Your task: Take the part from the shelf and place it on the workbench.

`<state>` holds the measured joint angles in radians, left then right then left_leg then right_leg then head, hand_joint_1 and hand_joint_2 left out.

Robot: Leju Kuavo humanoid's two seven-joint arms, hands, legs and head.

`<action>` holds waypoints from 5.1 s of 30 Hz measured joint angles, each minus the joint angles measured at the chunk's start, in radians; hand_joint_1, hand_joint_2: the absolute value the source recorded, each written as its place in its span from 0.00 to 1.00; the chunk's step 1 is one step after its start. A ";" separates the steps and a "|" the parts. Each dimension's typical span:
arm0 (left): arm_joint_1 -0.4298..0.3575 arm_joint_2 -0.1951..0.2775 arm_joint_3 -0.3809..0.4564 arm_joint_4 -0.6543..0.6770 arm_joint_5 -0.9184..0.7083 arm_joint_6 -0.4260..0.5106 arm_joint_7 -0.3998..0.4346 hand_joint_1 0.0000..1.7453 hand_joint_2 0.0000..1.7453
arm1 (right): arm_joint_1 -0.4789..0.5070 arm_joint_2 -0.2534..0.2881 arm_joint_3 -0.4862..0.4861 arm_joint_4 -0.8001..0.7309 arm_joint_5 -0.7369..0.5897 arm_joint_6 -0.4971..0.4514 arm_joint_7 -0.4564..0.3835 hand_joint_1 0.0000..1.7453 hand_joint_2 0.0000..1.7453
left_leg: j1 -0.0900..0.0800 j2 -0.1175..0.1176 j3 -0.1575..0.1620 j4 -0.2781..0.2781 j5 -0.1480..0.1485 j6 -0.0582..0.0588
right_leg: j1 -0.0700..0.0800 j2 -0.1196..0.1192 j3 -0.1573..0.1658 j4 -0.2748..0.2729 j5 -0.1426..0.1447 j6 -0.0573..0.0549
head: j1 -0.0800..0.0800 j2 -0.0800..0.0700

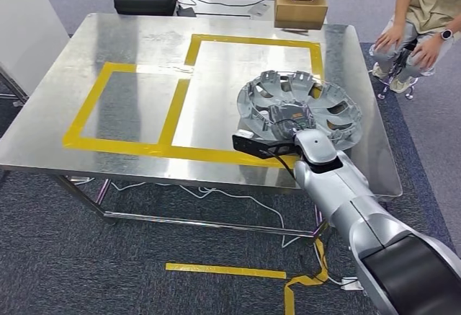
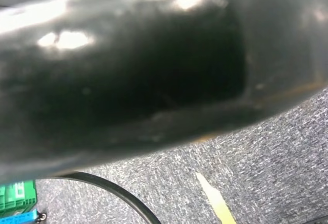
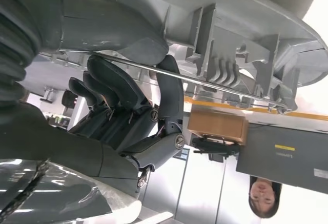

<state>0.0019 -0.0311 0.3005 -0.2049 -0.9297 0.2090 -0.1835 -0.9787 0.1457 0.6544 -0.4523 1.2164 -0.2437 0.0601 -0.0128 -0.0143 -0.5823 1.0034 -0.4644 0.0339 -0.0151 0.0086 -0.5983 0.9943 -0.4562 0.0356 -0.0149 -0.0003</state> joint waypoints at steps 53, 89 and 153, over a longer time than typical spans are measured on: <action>0.006 -0.003 0.017 0.014 -0.039 0.003 -0.321 0.00 0.00 | 0.021 -0.077 -0.017 0.032 0.018 -0.036 -0.051 1.00 1.00 | 0.000 0.000 0.000 0.000 0.000 -0.001 | 0.000 0.001 0.000 0.000 0.000 0.000 | 0.000 0.000; -0.005 -0.029 0.060 0.014 0.010 -0.012 -0.348 0.00 0.00 | 0.019 -0.116 -0.015 0.031 0.014 -0.031 -0.044 0.00 0.00 | 0.000 0.000 0.001 0.000 0.000 -0.001 | 0.000 0.001 0.001 0.000 0.000 0.000 | 0.000 0.000; -0.066 -0.129 0.127 0.014 0.014 0.078 -0.273 0.00 0.00 | 0.099 -0.115 0.184 -0.631 0.141 0.196 0.253 0.00 0.00 | 0.000 0.000 0.001 0.000 -0.001 -0.001 | 0.000 0.001 0.000 0.000 0.000 0.000 | 0.000 0.000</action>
<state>-0.0640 -0.1601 0.4277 -0.1911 -0.9154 0.2873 -0.4561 -0.8793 0.0308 0.8387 -1.0833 1.3577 -0.0473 0.3134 -0.0130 -0.0139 -0.5818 1.0035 -0.4649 0.0331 -0.0153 0.0094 -0.5979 0.9940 -0.4562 0.0357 -0.0151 -0.0003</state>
